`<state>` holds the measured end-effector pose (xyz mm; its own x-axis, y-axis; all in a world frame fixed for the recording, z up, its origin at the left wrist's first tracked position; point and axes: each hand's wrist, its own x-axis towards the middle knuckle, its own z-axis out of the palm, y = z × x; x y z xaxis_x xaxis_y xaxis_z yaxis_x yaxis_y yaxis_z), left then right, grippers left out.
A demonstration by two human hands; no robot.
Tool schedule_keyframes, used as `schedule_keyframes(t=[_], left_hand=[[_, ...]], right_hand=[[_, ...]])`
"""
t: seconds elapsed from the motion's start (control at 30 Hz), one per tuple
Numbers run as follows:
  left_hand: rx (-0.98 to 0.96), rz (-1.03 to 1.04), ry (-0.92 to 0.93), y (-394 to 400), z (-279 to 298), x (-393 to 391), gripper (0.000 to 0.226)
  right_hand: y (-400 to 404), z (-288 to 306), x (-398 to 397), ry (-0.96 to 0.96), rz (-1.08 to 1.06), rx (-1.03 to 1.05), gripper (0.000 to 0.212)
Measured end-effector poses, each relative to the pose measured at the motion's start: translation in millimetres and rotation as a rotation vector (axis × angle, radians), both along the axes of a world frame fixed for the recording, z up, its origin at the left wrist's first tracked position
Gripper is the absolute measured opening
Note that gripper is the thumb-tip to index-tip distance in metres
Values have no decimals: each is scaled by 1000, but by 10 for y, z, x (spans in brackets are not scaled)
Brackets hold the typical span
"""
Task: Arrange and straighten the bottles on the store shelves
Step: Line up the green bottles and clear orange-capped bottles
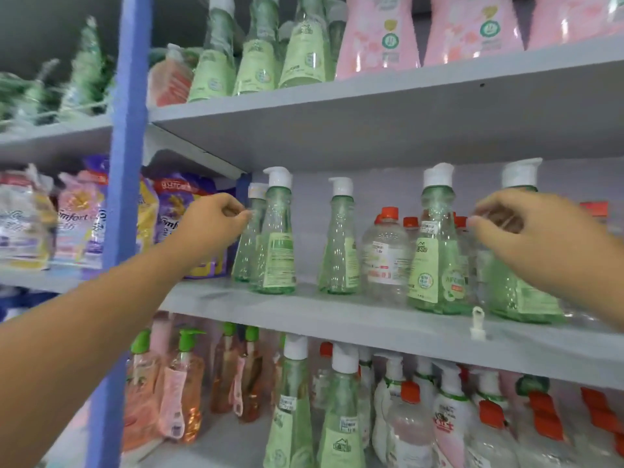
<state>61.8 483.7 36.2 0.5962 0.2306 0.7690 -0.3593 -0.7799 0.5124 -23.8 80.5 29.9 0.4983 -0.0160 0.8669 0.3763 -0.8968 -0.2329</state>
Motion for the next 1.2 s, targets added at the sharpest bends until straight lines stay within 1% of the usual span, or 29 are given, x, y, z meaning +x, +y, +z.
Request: schedule_keyframes(t=[0.1,0.17,0.23,0.27,0.37,0.4,0.47,0.53,0.57,0.67,0.73,0.77,0.8,0.83,0.9,0.93,0.97,1.0,1.03,1.07,1.2], left_hand=[[-50,-60,112,288,30,106,14],[-61,-103,174,386,58,227,14],[-102,-159,232,437,137,403,18],[-116,-162,267,453,195,505,19],[-61,-77,380,542,376,824,28],[-48,-81,405,585,428,942,31],[-43,-136,442,683,504,1172,42],[-31,-188,495,743,553,1390,54],[-31,-230,517,738,565,1490,53],[-81,-350,510,656,569,1804,31],[-97,-397,507,604,567,1976,25],[-91,-404,512,579,563,2037,25],[-61,-385,516,560,562,2081,30],[-6,-342,520,544,567,2119,41],[103,-245,511,514,563,2180,69],[137,-207,499,506,549,2207,83],[151,-176,488,505,532,2230,94],[133,-150,480,507,524,2258,101],[100,-127,463,520,517,2293,103],[79,-105,440,547,510,2326,101],[66,-57,399,668,477,2400,103]], right_hand=[[748,190,-30,153,137,-71,15],[1206,266,140,262,184,-105,15],[1620,311,426,379,218,-92,16],[1814,318,585,428,227,-79,20],[2269,371,1035,510,185,-48,50],[2385,397,1164,522,159,-37,57],[2568,441,1392,533,141,5,62],[2704,472,1571,526,152,55,60],[2748,479,1645,517,161,87,56],[2783,505,1810,548,196,207,47],[2765,536,1920,605,242,245,45],[2755,549,1981,629,261,247,45],[2752,559,2036,650,274,246,44],[2748,575,2094,671,283,245,44],[2748,615,2221,714,281,231,43],[2756,640,2285,736,259,216,50],[2759,667,2359,755,232,200,60],[2757,691,2443,767,217,193,68],[2758,708,2521,774,225,197,69],[2767,718,2583,778,244,207,64],[2762,763,2707,839,292,197,37]])
